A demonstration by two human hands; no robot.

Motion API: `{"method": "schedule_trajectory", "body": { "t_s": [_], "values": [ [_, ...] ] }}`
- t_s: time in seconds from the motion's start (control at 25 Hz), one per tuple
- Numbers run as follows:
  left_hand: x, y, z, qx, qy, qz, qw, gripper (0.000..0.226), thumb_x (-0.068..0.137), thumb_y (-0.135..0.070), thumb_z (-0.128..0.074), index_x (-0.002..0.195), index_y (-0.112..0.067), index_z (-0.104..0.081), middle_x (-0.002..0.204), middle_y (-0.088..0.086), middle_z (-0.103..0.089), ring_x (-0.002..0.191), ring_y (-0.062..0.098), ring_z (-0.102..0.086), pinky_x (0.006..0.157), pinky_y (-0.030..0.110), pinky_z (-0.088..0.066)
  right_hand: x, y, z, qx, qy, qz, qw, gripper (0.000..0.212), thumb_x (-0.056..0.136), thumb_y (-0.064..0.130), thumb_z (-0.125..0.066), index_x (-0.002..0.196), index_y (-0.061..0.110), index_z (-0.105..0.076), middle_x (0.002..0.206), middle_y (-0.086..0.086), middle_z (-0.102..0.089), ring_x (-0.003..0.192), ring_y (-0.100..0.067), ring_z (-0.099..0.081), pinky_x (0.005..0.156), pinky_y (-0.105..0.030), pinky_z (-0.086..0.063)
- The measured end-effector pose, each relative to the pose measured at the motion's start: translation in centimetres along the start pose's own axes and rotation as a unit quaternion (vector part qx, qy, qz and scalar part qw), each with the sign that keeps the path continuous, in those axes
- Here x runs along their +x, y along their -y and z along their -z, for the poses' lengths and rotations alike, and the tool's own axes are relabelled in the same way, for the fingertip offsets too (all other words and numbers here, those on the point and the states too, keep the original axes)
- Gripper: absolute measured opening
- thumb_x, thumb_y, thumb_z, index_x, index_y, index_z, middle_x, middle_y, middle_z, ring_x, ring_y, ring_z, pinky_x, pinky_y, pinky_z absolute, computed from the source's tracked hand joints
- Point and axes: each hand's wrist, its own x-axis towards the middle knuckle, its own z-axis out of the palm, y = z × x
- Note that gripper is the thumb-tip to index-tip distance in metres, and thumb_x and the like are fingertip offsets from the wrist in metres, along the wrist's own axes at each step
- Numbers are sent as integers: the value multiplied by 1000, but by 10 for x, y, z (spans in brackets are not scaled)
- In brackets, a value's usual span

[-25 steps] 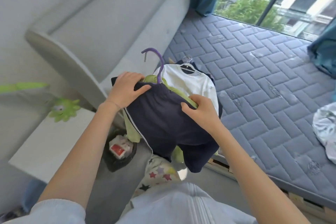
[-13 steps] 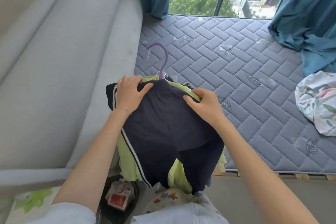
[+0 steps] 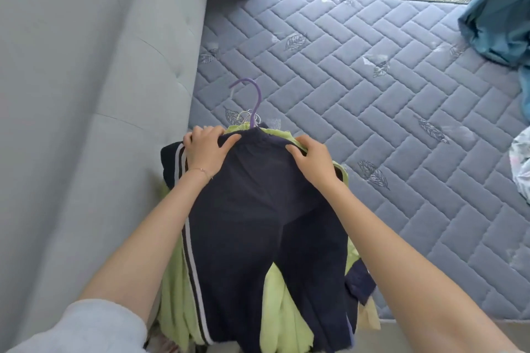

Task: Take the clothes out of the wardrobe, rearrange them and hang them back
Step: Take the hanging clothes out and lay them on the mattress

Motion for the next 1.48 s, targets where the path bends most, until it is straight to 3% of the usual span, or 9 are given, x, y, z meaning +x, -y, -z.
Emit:
{"method": "schedule_trajectory", "body": {
  "t_s": [0.12, 0.24, 0.32, 0.44, 0.56, 0.72, 1.08, 1.28, 1.48],
  "values": [
    [34, 19, -74, 10, 16, 5, 1000, 56, 90, -67, -33, 98, -20, -63, 98, 3, -62, 105, 30, -48, 92, 42, -33, 49, -52, -50, -48, 3, 7, 999, 22, 97, 30, -53, 106, 15, -65, 100, 0, -69, 95, -23, -61, 77, -34, -45],
    [61, 36, -139, 2, -5, 28, 1000, 51, 93, -62, -40, 100, -17, -64, 102, 6, -65, 119, 41, -44, 96, 45, -32, 89, -93, -94, -104, -22, 12, 994, 24, 98, 32, -50, 97, 12, -63, 93, -7, -67, 90, -29, -60, 77, -43, -48],
    [72, 43, -167, 2, -27, 29, 999, 49, 93, -60, -43, 98, -16, -64, 101, 6, -66, 116, 39, -46, 94, 45, -32, 108, -110, -117, -140, -38, 1, 989, 26, 98, 32, -49, 95, 10, -61, 95, -11, -67, 91, -34, -59, 79, -46, -47],
    [81, 54, -192, -25, -57, 1, 998, 41, 95, -52, -48, 99, -15, -65, 99, 6, -66, 102, 33, -49, 90, 43, -35, 122, -130, -140, -179, -40, -19, 983, 28, 98, 32, -49, 110, 10, -62, 111, -12, -65, 104, -35, -56, 87, -46, -44],
    [73, 62, -195, -59, -59, -41, 996, 38, 95, -42, -52, 119, -15, -62, 120, 5, -63, 115, 29, -52, 101, 40, -34, 113, -135, -149, -181, -49, 2, 982, 38, 97, 27, -53, 131, 12, -55, 130, -8, -58, 120, -30, -48, 102, -41, -37],
    [36, 63, -166, -61, -14, -21, 998, 44, 99, -36, -48, 140, -20, -47, 149, 1, -42, 141, 20, -33, 114, 45, -22, 77, -101, -140, -162, -28, 58, 985, 46, 95, 26, -56, 139, 14, -50, 136, -4, -55, 129, -25, -44, 108, -38, -34],
    [-93, 32, 7, -79, -17, 26, 996, 52, 97, -26, -50, 147, -23, -37, 155, 2, -33, 143, 25, -29, 113, 47, -25, -43, 25, -47, -89, 41, 71, 993, 51, 95, 25, -56, 145, 17, -43, 145, -1, -48, 137, -21, -37, 113, -35, -30],
    [-221, 1, 68, -142, -64, 132, 979, 49, 97, -23, -45, 146, -15, -39, 152, 6, -37, 141, 28, -35, 112, 52, -29, -133, 75, -11, 21, 110, 99, 989, 52, 95, 19, -58, 144, 19, -43, 144, 3, -48, 136, -15, -38, 114, -39, -34],
    [-346, -25, 93, -156, -119, 267, 944, 50, 101, -25, -42, 150, -23, -30, 158, -2, -25, 147, 20, -19, 119, 47, -17, -221, 112, -17, 1, 219, 206, 954, 53, 95, 20, -59, 145, 19, -42, 144, 5, -46, 135, -12, -37, 114, -33, -33]
  ]
}}
